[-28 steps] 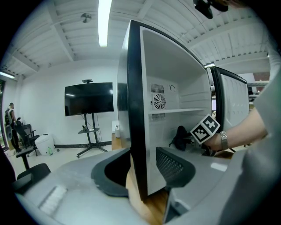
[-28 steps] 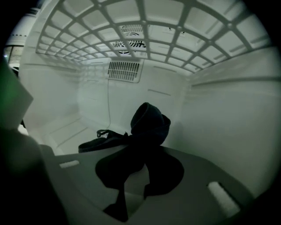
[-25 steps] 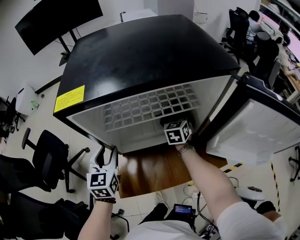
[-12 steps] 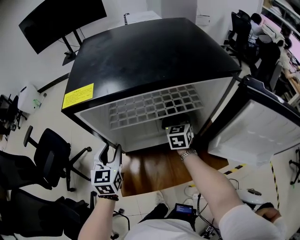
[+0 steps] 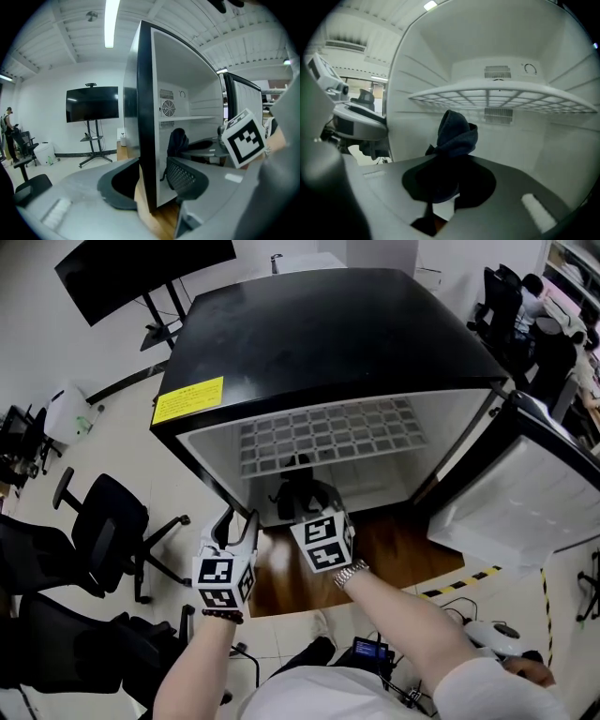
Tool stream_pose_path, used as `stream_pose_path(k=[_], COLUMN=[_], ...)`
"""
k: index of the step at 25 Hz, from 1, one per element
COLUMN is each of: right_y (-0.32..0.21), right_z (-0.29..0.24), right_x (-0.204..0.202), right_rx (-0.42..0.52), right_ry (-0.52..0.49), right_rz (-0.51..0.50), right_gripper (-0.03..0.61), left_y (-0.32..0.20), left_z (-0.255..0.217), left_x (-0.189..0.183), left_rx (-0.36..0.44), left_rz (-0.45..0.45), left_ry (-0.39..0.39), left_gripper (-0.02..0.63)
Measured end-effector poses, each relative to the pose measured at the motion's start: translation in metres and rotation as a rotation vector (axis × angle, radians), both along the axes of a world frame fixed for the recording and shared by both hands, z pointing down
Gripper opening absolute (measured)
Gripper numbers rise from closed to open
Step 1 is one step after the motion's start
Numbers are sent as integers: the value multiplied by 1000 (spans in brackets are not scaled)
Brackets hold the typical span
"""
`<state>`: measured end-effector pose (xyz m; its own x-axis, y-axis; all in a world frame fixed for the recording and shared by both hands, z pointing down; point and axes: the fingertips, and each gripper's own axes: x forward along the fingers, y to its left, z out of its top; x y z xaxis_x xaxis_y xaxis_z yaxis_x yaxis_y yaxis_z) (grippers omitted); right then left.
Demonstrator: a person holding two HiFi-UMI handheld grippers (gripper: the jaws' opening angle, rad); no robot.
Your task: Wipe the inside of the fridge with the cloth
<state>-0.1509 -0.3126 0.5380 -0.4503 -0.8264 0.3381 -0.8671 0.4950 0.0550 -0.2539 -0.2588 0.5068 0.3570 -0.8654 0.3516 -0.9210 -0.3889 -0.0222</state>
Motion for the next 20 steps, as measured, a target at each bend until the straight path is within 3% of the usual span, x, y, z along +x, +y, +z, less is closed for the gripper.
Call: stream_pose_path(k=[5, 9, 14, 20], right_y=[17, 18, 12, 8], right_z=[19, 44, 69, 71], right_x=[-41, -53, -39, -9], right_rx=[-25, -40, -47, -46], right_ry=[19, 89, 182, 207], right_rz=[-90, -130, -119, -70], right_gripper=[60, 60, 58, 58], left_y=[0, 0, 1, 0], left_z=[0, 0, 4, 1], left_x=[0, 0, -2, 0], left_rx=[-7, -8, -11, -2], left_rz=[6, 7, 7, -4], left_ry=[-2, -10, -26, -20], left_gripper=[175, 175, 175, 175])
